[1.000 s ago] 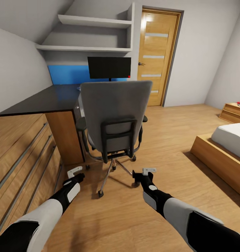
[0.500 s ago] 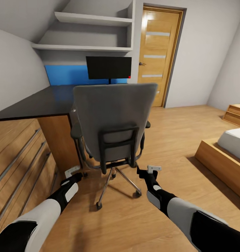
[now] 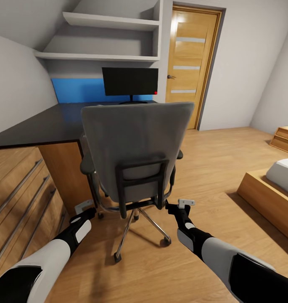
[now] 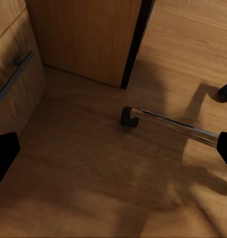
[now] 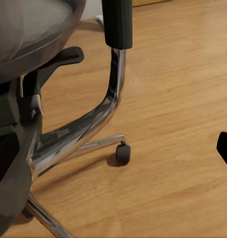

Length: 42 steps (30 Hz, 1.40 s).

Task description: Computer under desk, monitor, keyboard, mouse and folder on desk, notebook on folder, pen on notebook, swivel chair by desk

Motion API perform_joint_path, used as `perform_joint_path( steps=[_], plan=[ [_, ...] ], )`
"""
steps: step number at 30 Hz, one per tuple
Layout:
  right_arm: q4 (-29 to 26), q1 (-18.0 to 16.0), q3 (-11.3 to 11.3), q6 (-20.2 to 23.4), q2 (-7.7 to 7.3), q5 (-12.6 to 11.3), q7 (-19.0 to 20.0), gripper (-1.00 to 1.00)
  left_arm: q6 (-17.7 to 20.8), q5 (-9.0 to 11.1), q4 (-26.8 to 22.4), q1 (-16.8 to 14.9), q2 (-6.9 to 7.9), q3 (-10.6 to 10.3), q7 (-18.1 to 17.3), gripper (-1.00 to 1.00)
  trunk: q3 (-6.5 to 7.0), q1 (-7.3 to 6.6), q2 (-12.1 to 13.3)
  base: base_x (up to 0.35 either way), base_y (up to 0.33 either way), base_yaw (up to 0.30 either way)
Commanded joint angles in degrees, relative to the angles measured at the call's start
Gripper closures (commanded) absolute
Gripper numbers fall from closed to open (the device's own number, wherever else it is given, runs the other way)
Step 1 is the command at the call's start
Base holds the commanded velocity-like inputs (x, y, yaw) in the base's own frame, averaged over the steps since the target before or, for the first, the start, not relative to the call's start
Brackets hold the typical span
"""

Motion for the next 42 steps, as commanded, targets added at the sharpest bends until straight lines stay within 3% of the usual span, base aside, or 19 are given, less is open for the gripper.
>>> perform_joint_path(
  steps=[1, 21, 30, 42],
  plan=[
    [-0.05, -0.04, 0.52, -0.10, -0.01, -0.18, -0.43, -1.00, -0.22, 0.47, 0.01, -0.03, 0.03, -0.21, 0.15, -1.00, -0.05, -0.01, -0.02, 0.026, 0.000, 0.000],
    [-0.13, -0.04, 0.69, -0.18, 0.07, -0.15, -0.35, -1.00, -0.22, 0.47, -0.01, -0.03, 0.05, -0.20, 0.09, -1.00, -0.05, -0.01, -0.02, 0.079, 0.000, 0.000],
    [-0.14, -0.04, 0.76, -0.18, 0.07, -0.15, -0.28, -1.00, -0.31, 0.47, -0.08, -0.03, -0.03, -0.25, 0.06, -1.00, -0.05, -0.01, -0.02, 0.280, 0.000, 0.000],
    [-0.14, -0.04, 0.78, -0.18, 0.12, -0.16, -0.26, -1.00, -3.17, 0.47, -0.08, -0.03, -0.10, -0.38, 0.06, -1.00, -0.05, -0.01, -0.02, 0.302, -0.009, 0.000]
  ],
)
